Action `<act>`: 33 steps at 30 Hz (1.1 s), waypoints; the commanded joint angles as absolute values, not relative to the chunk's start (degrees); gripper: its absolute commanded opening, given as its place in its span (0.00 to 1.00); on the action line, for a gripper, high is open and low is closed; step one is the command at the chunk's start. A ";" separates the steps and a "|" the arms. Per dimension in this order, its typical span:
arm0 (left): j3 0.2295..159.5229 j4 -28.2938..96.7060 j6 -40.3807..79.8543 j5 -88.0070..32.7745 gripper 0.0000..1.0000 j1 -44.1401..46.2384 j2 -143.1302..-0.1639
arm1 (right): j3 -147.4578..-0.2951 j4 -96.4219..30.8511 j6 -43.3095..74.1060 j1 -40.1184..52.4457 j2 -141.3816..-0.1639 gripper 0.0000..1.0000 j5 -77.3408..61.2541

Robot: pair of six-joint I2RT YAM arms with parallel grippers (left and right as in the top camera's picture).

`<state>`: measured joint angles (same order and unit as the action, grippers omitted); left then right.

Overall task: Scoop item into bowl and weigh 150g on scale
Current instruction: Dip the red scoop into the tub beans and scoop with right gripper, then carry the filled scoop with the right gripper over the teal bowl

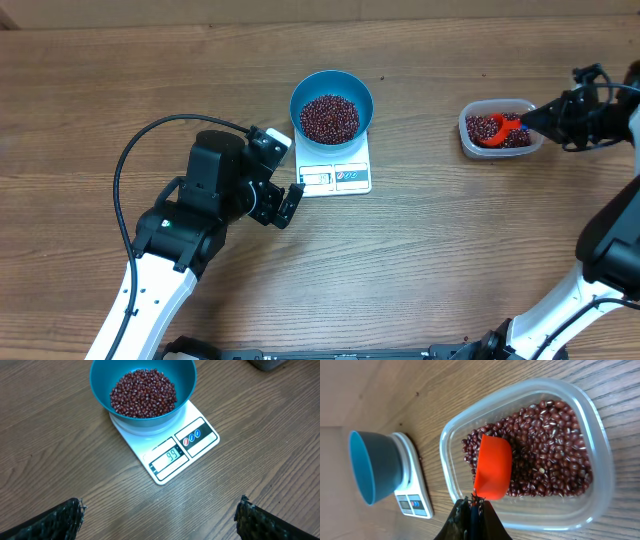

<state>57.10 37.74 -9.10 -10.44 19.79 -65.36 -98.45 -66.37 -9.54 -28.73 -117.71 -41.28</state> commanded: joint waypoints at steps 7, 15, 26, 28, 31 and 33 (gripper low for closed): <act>58.39 37.69 -8.56 -10.09 0.99 19.90 -65.25 | -98.59 -67.46 -11.07 -31.70 -117.99 0.04 -49.69; 58.39 37.69 -8.56 -10.09 0.99 19.90 -65.23 | -98.59 -70.52 -17.12 -32.45 -117.99 0.04 -62.65; 58.39 37.69 -8.56 -10.09 1.00 19.90 -65.23 | -98.98 -72.31 -18.26 -24.77 -117.99 0.04 -74.17; 58.39 37.69 -8.56 -10.09 1.00 19.90 -65.23 | -99.77 -72.07 -17.89 -22.11 -117.99 0.04 -75.16; 58.39 37.69 -8.56 -10.09 0.99 19.90 -65.25 | -102.08 -71.59 -15.86 -18.06 -117.99 0.04 -75.11; 58.39 37.69 -8.56 -10.09 1.00 19.90 -65.25 | -104.05 -70.35 -13.45 -15.11 -117.99 0.04 -75.02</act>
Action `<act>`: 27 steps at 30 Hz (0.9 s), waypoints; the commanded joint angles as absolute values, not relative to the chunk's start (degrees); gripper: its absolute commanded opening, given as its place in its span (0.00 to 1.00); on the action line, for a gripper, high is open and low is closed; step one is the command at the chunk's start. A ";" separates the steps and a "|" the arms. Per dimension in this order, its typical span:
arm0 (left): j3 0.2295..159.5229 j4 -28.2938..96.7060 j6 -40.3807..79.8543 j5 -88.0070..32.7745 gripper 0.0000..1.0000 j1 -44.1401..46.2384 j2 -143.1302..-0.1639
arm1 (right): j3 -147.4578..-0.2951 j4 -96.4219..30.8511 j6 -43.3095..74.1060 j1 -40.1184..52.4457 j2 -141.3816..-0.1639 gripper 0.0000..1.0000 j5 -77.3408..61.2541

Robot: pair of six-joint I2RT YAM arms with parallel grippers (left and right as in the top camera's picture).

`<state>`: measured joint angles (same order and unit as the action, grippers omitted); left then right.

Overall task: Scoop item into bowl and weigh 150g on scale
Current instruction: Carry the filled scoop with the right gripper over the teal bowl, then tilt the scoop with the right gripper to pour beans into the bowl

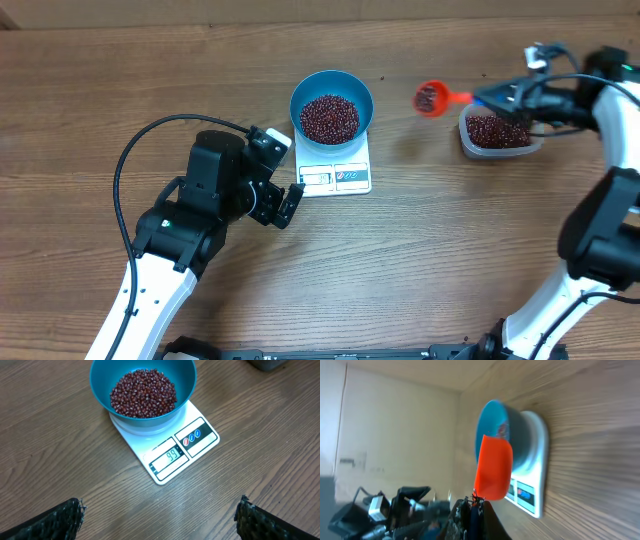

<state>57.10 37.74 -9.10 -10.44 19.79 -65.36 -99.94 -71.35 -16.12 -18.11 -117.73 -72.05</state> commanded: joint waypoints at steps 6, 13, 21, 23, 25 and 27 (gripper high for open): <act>58.39 37.69 -8.56 -10.09 1.00 19.90 -65.25 | -109.43 -65.60 -4.19 -6.68 -117.99 0.04 -65.36; 58.39 37.69 -8.56 -10.09 1.00 19.90 -65.25 | -116.60 -64.40 1.83 2.63 -117.97 0.04 -45.78; 58.39 37.69 -8.56 -10.09 1.00 19.90 -65.25 | -123.15 -66.76 1.93 13.96 -117.89 0.04 -15.90; 58.39 37.69 -8.56 -10.09 0.99 19.90 -65.23 | -123.52 -66.74 1.91 16.99 -117.86 0.04 -7.97; 58.39 37.69 -8.56 -10.09 1.00 19.90 -65.25 | -123.52 -66.72 1.37 19.86 -117.86 0.04 -1.45; 58.39 37.69 -8.56 -10.09 1.00 19.90 -65.25 | -123.50 -66.74 0.99 22.28 -117.86 0.04 3.75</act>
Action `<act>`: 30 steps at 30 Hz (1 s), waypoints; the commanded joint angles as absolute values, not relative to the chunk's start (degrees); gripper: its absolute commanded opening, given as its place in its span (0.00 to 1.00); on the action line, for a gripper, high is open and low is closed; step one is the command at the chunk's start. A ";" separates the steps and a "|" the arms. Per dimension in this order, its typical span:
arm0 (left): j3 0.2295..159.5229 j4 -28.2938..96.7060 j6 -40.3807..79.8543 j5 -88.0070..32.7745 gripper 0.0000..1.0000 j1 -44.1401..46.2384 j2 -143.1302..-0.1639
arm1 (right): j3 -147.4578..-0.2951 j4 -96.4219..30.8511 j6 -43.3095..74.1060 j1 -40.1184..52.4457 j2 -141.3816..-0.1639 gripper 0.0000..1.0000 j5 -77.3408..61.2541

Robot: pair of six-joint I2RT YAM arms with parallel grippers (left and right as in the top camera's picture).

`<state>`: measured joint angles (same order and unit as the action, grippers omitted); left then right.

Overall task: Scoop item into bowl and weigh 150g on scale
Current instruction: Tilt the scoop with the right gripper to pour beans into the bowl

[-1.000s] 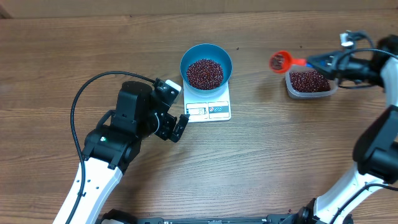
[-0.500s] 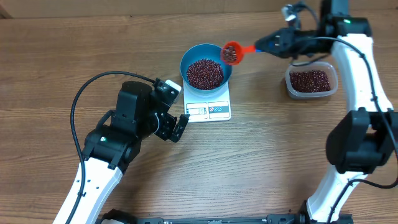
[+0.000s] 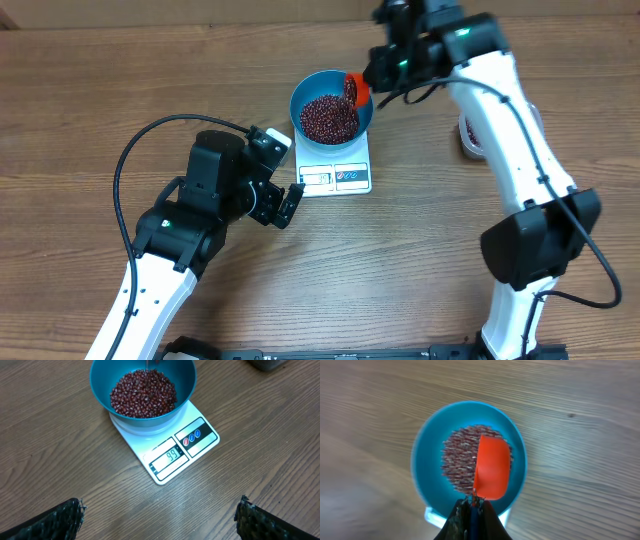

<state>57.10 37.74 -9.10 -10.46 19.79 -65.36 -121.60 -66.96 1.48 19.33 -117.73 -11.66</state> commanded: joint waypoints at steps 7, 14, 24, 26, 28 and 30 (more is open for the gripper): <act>58.39 37.69 -8.56 -10.09 1.00 19.90 -65.23 | -123.50 -66.30 -1.80 28.08 -117.89 0.04 13.93; 58.39 37.69 -8.56 -10.09 1.00 19.90 -65.25 | -123.50 -66.30 -1.76 28.67 -117.89 0.04 14.11; 58.39 37.69 -8.56 -10.09 1.00 19.90 -65.25 | -123.50 -66.32 -1.96 28.36 -117.75 0.04 6.11; 58.39 37.69 -8.56 -10.09 1.00 19.90 -65.25 | -123.50 -66.41 -1.96 28.18 -117.36 0.04 6.13; 58.39 37.69 -8.56 -10.09 1.00 19.90 -65.25 | -123.50 -66.59 -1.96 27.77 -116.53 0.04 6.15; 58.39 37.69 -8.56 -10.09 0.99 19.90 -65.25 | -123.52 -66.65 -1.96 27.18 -115.48 0.04 6.22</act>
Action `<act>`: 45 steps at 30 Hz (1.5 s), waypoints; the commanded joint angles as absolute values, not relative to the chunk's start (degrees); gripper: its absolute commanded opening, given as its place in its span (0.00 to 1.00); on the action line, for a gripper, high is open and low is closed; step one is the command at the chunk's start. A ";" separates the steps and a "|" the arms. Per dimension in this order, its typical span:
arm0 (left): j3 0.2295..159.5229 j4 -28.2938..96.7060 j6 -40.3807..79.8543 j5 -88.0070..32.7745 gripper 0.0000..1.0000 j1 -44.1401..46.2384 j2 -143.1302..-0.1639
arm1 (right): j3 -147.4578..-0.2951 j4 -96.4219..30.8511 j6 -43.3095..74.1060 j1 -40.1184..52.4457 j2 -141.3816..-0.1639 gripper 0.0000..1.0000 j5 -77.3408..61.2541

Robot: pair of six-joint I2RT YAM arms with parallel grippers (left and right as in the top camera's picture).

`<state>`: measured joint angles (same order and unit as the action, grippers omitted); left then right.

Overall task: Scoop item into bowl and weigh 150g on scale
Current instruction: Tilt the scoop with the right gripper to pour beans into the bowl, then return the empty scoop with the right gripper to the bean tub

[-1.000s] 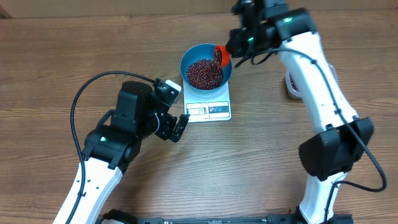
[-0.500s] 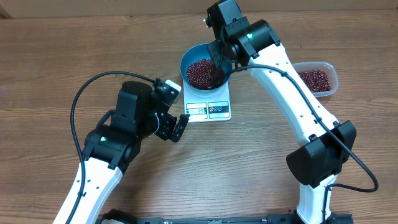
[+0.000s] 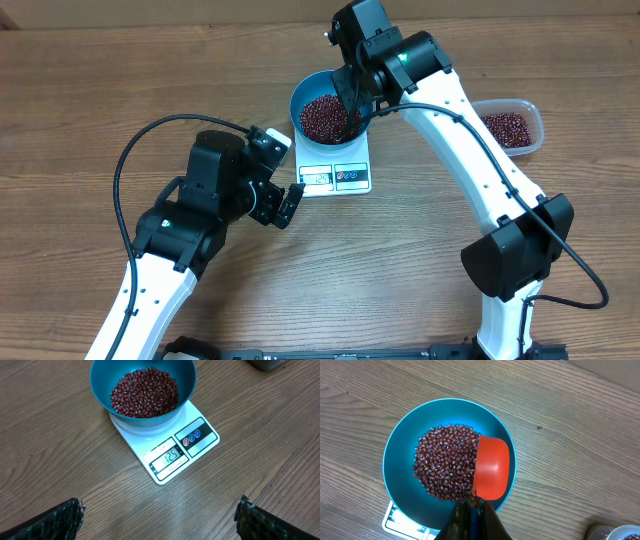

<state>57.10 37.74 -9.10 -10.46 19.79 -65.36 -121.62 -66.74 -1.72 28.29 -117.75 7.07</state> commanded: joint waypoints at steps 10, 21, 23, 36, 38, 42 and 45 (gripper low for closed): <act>58.39 37.69 -8.56 -10.09 0.99 19.90 -65.25 | -123.50 -68.05 -3.07 26.76 -112.29 0.04 4.36; 58.39 37.69 -8.56 -10.09 1.00 19.90 -65.25 | -123.50 -70.91 -2.96 17.17 -106.54 0.04 -5.76; 58.39 37.69 -8.56 -10.09 1.00 19.90 -65.23 | -123.52 -72.23 -2.98 14.00 -105.08 0.04 -5.69; 58.39 37.69 -8.56 -10.09 1.00 19.90 -65.23 | -120.42 -80.47 0.51 -4.54 -103.63 0.04 -1.39; 58.39 37.69 -8.56 -10.09 1.00 19.90 -65.23 | -118.52 -80.42 1.65 -5.54 -103.68 0.04 1.37; 58.39 37.69 -8.56 -10.09 1.00 19.90 -65.25 | -113.25 -78.17 1.76 -5.91 -103.74 0.04 5.65; 58.39 37.69 -8.56 -10.09 1.00 19.90 -65.25 | -109.75 -75.68 1.76 -5.93 -103.74 0.04 8.73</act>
<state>57.10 37.74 -9.13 -10.46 19.79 -65.36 -112.38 -77.28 0.91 -5.96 -104.40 3.57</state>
